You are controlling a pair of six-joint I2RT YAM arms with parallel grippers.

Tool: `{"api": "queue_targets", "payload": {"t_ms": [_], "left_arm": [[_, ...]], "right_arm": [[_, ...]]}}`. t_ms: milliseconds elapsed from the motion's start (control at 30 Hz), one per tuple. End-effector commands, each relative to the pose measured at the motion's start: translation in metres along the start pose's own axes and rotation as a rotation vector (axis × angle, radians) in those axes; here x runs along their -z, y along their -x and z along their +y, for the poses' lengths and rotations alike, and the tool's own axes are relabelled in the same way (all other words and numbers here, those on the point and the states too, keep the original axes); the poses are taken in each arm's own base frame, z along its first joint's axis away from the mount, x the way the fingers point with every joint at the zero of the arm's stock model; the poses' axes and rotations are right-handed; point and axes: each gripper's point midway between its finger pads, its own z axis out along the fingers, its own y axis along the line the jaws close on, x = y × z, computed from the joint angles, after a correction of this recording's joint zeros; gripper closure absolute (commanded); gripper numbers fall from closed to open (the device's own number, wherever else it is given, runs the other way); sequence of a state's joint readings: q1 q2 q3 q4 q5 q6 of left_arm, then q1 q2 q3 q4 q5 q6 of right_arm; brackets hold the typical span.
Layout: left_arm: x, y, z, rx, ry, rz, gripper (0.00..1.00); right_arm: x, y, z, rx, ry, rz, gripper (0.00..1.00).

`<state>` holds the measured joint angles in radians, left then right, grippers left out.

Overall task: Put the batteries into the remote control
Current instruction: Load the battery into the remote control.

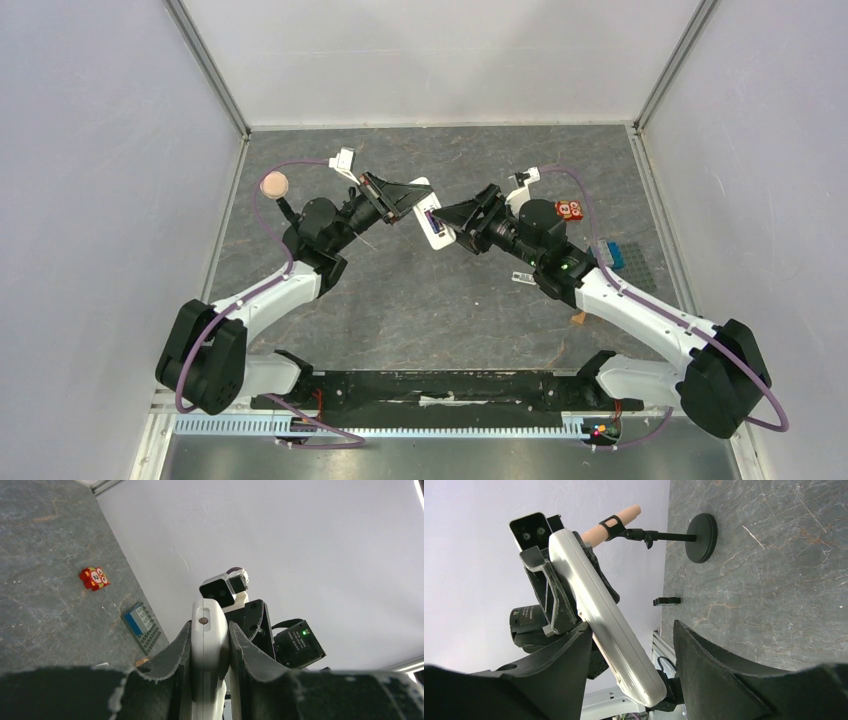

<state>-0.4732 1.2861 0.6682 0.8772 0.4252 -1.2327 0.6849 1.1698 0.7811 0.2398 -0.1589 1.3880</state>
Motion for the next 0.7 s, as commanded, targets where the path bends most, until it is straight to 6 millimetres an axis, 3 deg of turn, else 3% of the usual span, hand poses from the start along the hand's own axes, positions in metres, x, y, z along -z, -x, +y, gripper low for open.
{"api": "queue_targets", "payload": {"t_ms": [0,267,467,667], "left_arm": [[0.000,0.026,-0.055,0.051,-0.128,-0.082,0.98],[-0.001,0.031,-0.057,0.126,-0.099,-0.096,0.98],[-0.001,0.030,-0.053,0.125,-0.089,-0.093,0.98],[-0.002,0.028,-0.054,0.108,-0.096,-0.083,0.98]], "right_arm": [[0.003,-0.008,-0.032,0.021,-0.088,0.022,0.40],[0.005,-0.004,-0.043,0.068,-0.127,-0.003,0.54],[0.003,-0.003,-0.042,0.089,-0.133,0.002,0.79],[0.001,-0.007,-0.043,0.087,-0.132,0.029,0.84]]}}
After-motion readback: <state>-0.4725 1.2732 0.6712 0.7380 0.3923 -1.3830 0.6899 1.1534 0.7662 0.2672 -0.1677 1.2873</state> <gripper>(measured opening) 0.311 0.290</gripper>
